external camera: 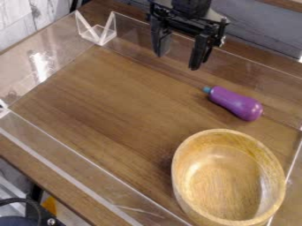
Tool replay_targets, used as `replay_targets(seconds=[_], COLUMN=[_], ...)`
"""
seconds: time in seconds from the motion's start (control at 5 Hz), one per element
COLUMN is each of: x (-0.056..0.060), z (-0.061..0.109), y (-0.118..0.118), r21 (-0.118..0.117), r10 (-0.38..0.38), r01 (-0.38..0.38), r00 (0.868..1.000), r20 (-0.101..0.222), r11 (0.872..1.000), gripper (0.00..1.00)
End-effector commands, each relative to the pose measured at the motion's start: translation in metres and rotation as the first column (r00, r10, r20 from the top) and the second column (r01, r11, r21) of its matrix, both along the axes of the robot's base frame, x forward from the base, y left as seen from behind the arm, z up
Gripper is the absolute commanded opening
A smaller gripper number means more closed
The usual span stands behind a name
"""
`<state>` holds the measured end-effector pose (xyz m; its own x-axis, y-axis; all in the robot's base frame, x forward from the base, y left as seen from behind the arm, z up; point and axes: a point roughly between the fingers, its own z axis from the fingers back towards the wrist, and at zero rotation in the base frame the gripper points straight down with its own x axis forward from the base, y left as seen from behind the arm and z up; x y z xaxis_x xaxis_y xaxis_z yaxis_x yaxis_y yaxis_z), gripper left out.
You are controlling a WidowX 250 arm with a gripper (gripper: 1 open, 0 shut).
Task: Put the purple eggplant in the brown bowl
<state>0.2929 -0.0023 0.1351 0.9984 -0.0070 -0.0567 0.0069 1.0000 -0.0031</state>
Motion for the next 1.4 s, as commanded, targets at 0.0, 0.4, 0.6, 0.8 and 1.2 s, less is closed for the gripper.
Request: replay_targets(seconds=[0.0,0.4,0.6,0.8,1.2], x=[0.005,0.005,0.005,0.004,0.023], z=[-0.01,-0.026,-0.014,-0.006,-0.011], y=[0.007,-0.004,-0.008,-0.003,-0.03], r21=[0.001,-0.008,-0.029,-0.031,-0.073], r10=[0.021,0.206,0.329,0.417,0.693], r01=[-0.021,-0.206,-0.33,-0.418,-0.693], r00=[1.0,0.978,0.944,0.909,0.72], r20=[-0.017,-0.025,-0.019,-0.026,-0.032], r11=[1.0,0.978,0.944,0.908,0.717], gripper=[1.0,1.0,1.0,1.0,1.0])
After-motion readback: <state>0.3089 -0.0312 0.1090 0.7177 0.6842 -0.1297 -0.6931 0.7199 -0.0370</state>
